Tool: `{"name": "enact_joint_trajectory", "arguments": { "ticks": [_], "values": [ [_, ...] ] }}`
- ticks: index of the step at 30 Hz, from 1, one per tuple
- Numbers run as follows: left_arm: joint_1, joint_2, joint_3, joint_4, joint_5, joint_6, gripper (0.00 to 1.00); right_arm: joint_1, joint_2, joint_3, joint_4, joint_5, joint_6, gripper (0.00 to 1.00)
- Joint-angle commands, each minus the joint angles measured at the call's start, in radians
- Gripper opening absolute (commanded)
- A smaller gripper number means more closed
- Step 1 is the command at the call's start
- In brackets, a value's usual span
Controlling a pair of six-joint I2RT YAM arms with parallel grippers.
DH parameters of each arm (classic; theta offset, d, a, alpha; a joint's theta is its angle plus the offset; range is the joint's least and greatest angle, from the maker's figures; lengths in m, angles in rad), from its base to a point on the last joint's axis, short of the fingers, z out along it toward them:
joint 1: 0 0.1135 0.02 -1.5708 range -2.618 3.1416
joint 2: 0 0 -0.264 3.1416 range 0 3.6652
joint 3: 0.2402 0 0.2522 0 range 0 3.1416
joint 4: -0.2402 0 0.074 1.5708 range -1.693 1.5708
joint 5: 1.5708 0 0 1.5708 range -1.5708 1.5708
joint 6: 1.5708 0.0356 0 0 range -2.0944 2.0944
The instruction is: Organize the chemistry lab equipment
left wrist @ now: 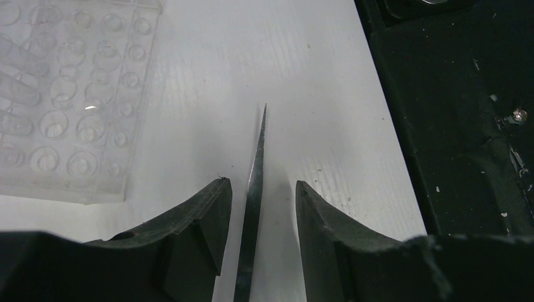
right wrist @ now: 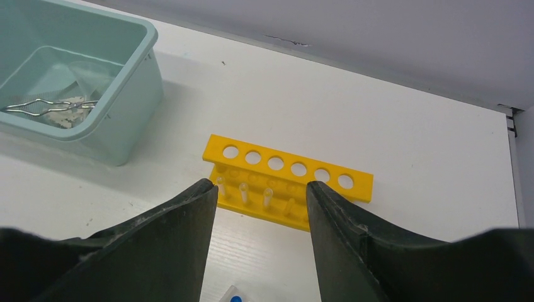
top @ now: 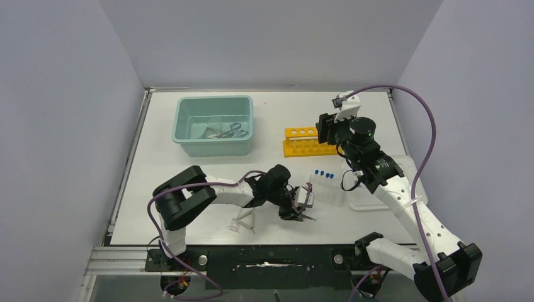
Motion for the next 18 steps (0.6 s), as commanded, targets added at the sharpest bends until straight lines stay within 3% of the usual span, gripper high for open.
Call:
{"name": "enact_joint_trajectory", "arguments": {
  "ticks": [1,7,18],
  "values": [
    [-0.006,0.022,0.044,0.073,0.036,-0.008,0.4,-0.01,0.0,0.014,0.035,-0.011,0.009,0.55],
    [-0.018,0.024,-0.002,0.136,-0.03,-0.06,0.33,-0.013,0.012,0.007,0.038,-0.009,0.012,0.54],
    [-0.053,0.047,-0.014,0.114,-0.072,-0.056,0.3,-0.014,0.018,0.002,0.036,-0.019,0.019,0.54]
  ]
}}
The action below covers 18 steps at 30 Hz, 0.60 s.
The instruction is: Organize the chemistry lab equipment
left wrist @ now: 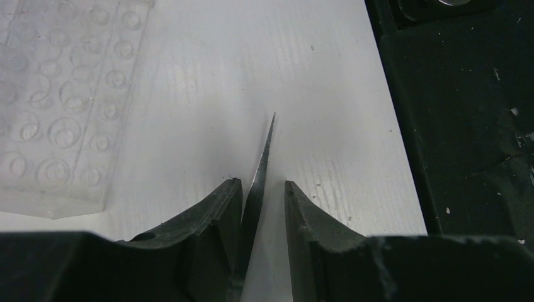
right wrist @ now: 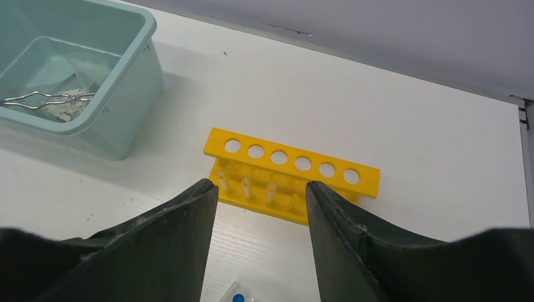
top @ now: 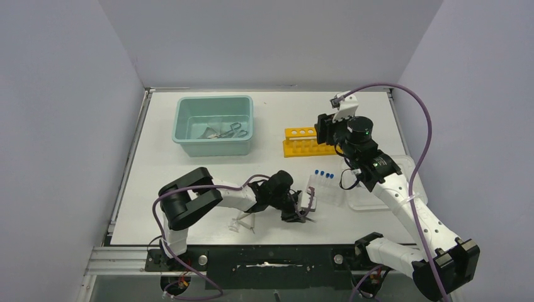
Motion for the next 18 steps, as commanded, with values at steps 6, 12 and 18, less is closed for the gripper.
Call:
{"name": "enact_joint_trajectory", "arguments": {
  "ticks": [6,12,18],
  "values": [
    [-0.009,0.025,0.03,-0.002,-0.01,-0.008,0.22,-0.008,-0.02,-0.007,0.043,-0.014,0.016,0.54],
    [-0.009,0.041,0.054,-0.025,-0.005,-0.009,0.11,-0.008,-0.038,-0.01,0.036,-0.01,0.017,0.54],
    [-0.008,0.047,0.088,-0.049,-0.005,-0.007,0.0,-0.011,-0.043,-0.017,0.038,-0.007,0.019,0.54]
  ]
}}
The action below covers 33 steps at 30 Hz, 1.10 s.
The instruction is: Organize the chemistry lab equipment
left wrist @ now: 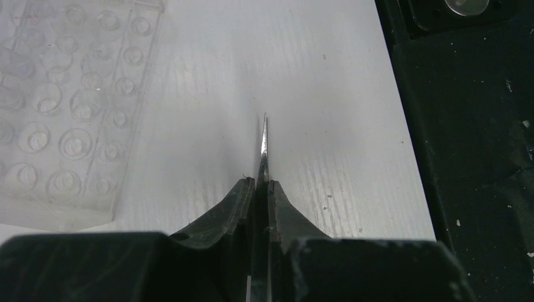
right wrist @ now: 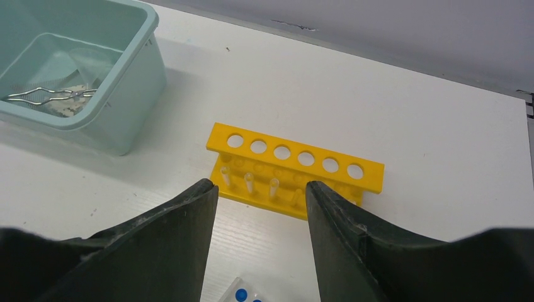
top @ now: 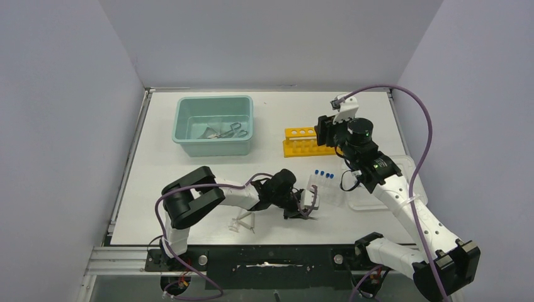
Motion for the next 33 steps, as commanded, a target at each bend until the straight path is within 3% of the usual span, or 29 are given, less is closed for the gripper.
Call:
{"name": "enact_joint_trajectory", "arguments": {
  "ticks": [1,21,28,33],
  "values": [
    [-0.004,0.026,0.059,-0.037,0.007,0.004,0.0,-0.011,-0.031,-0.001,0.043,0.002,0.009,0.54],
    [0.063,-0.235,0.172,-0.177,-0.056,0.0,0.0,-0.064,-0.069,0.009,0.022,0.073,-0.015,0.54],
    [0.168,-0.368,0.218,-0.205,-0.274,-0.117,0.0,-0.081,-0.072,0.01,0.015,0.203,0.0,0.54],
    [0.294,-0.445,0.248,-0.149,-0.413,-0.152,0.0,-0.091,-0.049,0.019,0.03,0.172,0.013,0.55]
  ]
}}
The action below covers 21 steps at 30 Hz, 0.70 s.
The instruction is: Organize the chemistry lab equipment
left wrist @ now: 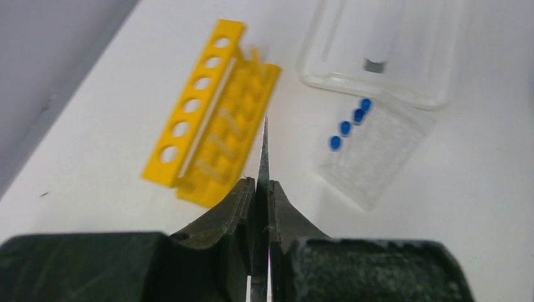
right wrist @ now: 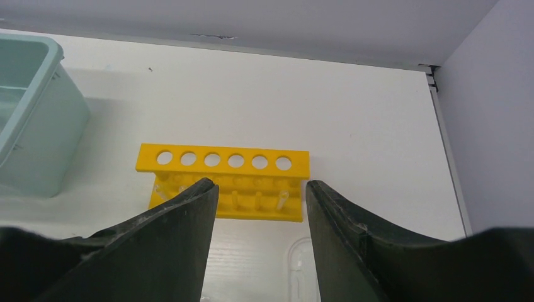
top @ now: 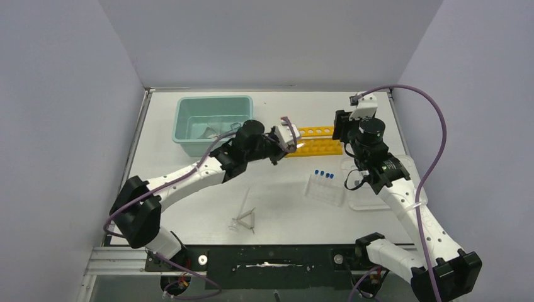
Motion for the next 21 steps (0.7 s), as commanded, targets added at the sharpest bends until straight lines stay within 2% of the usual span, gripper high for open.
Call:
{"name": "enact_joint_trajectory", "arguments": {
  "ticks": [1,4,6,9,13,15,18,21],
  "values": [
    [0.121,-0.089,0.083,0.055,-0.128,-0.055,0.0,-0.008,0.005,0.024,0.049,0.005,0.016,0.55],
    [0.236,-0.077,0.155,0.019,-0.169,-0.088,0.0,-0.009,0.035,0.032,0.058,-0.044,0.025,0.55],
    [0.291,-0.06,0.186,0.011,-0.271,-0.125,0.0,-0.008,0.054,0.037,0.06,-0.067,0.031,0.55],
    [0.352,-0.028,0.228,0.006,-0.419,-0.199,0.0,-0.008,0.077,0.032,0.068,-0.103,0.035,0.55],
    [0.388,0.033,0.257,-0.005,-0.499,-0.181,0.0,-0.008,0.098,0.022,0.083,-0.145,0.044,0.55],
    [0.406,0.068,0.257,0.006,-0.489,-0.148,0.0,-0.009,0.103,0.013,0.091,-0.17,0.053,0.55],
    [0.451,0.101,0.22,0.042,-0.32,-0.094,0.0,-0.009,0.107,-0.003,0.099,-0.192,0.056,0.55],
    [0.496,0.119,0.18,0.074,-0.233,-0.088,0.0,-0.01,0.108,-0.01,0.087,-0.185,0.051,0.55]
  ]
}}
